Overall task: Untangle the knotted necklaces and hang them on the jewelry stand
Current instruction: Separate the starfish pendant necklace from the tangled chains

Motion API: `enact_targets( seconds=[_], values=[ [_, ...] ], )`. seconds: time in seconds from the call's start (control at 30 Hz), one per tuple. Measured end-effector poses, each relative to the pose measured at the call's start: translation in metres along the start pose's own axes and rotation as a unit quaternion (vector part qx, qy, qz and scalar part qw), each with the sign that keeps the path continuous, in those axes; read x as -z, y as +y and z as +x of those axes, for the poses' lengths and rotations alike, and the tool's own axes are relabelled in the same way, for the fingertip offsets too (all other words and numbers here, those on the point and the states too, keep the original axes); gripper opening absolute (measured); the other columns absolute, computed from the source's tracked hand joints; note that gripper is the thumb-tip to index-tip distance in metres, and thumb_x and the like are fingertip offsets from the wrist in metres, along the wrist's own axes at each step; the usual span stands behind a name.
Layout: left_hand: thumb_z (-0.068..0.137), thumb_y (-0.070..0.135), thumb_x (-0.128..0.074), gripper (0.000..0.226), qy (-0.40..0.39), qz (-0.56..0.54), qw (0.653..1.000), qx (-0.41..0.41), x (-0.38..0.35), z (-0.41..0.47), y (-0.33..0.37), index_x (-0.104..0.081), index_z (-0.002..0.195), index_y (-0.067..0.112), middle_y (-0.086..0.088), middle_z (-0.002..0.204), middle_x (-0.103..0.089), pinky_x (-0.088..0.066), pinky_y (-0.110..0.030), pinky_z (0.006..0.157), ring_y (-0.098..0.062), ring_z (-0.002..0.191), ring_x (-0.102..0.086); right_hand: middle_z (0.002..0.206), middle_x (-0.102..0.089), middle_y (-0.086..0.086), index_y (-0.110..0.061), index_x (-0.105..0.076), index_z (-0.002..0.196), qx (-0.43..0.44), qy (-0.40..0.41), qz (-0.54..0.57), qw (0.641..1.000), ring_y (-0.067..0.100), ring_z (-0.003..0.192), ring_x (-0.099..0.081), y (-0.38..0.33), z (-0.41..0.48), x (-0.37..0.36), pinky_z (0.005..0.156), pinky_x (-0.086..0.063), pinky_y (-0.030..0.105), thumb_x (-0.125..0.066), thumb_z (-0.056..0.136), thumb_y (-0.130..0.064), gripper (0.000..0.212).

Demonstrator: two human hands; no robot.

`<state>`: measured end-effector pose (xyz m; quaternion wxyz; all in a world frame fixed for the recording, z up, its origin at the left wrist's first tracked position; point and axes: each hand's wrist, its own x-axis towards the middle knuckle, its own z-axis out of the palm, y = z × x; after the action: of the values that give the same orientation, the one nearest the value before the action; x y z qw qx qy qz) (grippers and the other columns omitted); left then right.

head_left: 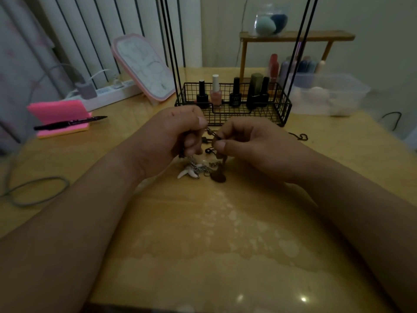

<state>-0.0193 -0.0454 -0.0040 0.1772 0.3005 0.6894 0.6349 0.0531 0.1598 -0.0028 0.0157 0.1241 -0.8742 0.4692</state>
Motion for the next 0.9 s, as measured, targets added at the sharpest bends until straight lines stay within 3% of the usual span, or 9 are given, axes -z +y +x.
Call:
enact_targets(
  seconds=[0.07,0.17,0.33,0.43,0.53,0.6,0.73,0.8,0.9],
  values=[
    [0.087,0.019,-0.05,0.018,-0.005,-0.028,0.999,0.015,0.001,0.0,0.0,-0.044,0.07,0.017,0.0,0.057,-0.036,-0.049,-0.036,0.072,-0.02,0.054,-0.041,0.094,-0.074,-0.001,-0.024,-0.071,0.101,-0.003,-0.001,0.018,1.0,0.009,0.086,-0.07,0.002,0.001,0.005,0.077,-0.055,0.024,-0.071,0.097,-0.023,0.005],
    [0.088,0.024,-0.05,0.022,-0.02,-0.081,0.995,0.045,0.003,-0.001,0.001,-0.043,0.068,0.018,0.0,0.058,-0.035,-0.049,-0.036,0.069,-0.019,0.053,-0.039,0.09,-0.074,-0.002,-0.017,-0.07,0.1,-0.019,-0.028,0.063,0.997,0.011,0.084,-0.072,0.002,0.001,0.015,0.077,-0.058,0.023,-0.068,0.097,-0.018,0.003],
    [0.089,0.026,-0.053,0.022,-0.057,-0.169,0.981,0.074,0.008,-0.005,0.001,-0.068,0.084,0.011,-0.002,0.065,-0.045,-0.049,-0.034,0.061,-0.016,0.053,-0.041,0.078,-0.063,0.001,-0.015,-0.064,0.084,-0.055,-0.004,0.161,0.985,0.018,0.077,-0.067,0.009,0.002,0.027,0.079,-0.055,0.037,-0.059,0.101,-0.021,0.019],
    [0.088,0.017,-0.052,0.022,-0.095,-0.165,0.978,0.086,0.008,-0.004,0.0,-0.068,0.1,0.006,-0.004,0.072,-0.05,-0.048,-0.032,0.057,-0.016,0.058,-0.045,0.077,-0.065,0.002,-0.015,-0.062,0.083,-0.067,0.023,0.299,0.952,0.02,0.084,-0.071,0.008,0.004,0.026,0.083,-0.053,0.037,-0.05,0.102,-0.018,0.023],
    [0.088,0.012,-0.056,0.013,-0.106,-0.144,0.979,0.099,0.006,-0.002,-0.002,-0.064,0.098,0.008,-0.004,0.072,-0.049,-0.042,-0.023,0.047,-0.012,0.055,-0.04,0.07,-0.055,0.002,-0.013,-0.052,0.088,-0.069,0.021,0.403,0.912,0.021,0.077,-0.068,0.003,0.003,0.025,0.078,-0.056,0.035,-0.043,0.103,-0.018,0.018],
    [0.09,0.012,-0.058,0.003,-0.104,-0.149,0.978,0.099,0.008,-0.002,-0.002,-0.061,0.09,0.012,-0.003,0.071,-0.047,-0.033,-0.018,0.041,-0.009,0.052,-0.034,0.067,-0.048,0.0,-0.018,-0.048,0.081,-0.07,0.004,0.413,0.908,0.017,0.069,-0.062,0.001,0.004,0.024,0.071,-0.056,0.032,-0.043,0.104,-0.021,0.024],
    [0.094,0.016,-0.055,0.015,-0.091,-0.139,0.983,0.083,0.014,0.0,-0.002,-0.052,0.08,0.017,0.0,0.069,-0.045,-0.022,-0.017,0.039,-0.006,0.05,-0.028,0.064,-0.039,-0.002,-0.02,-0.046,0.079,-0.075,-0.011,0.391,0.917,0.015,0.06,-0.049,0.002,0.006,0.02,0.065,-0.051,0.03,-0.045,0.107,-0.025,0.028],
    [0.095,0.017,-0.055,0.016,-0.091,-0.129,0.985,0.076,0.013,-0.001,0.0,-0.051,0.079,0.017,0.0,0.068,-0.044,-0.026,-0.017,0.039,-0.007,0.05,-0.03,0.063,-0.035,-0.003,-0.021,-0.046,0.079,-0.079,-0.006,0.378,0.922,0.013,0.057,-0.044,0.002,0.006,0.02,0.062,-0.048,0.028,-0.046,0.107,-0.027,0.029],
    [0.097,0.018,-0.055,0.019,-0.075,-0.103,0.989,0.07,0.011,-0.002,0.001,-0.053,0.078,0.017,0.0,0.069,-0.047,-0.045,-0.024,0.049,-0.013,0.056,-0.044,0.064,-0.032,-0.004,-0.023,-0.049,0.08,-0.094,0.01,0.336,0.937,0.011,0.055,-0.038,0.003,0.006,0.021,0.059,-0.043,0.027,-0.052,0.106,-0.028,0.027]
  ],
)
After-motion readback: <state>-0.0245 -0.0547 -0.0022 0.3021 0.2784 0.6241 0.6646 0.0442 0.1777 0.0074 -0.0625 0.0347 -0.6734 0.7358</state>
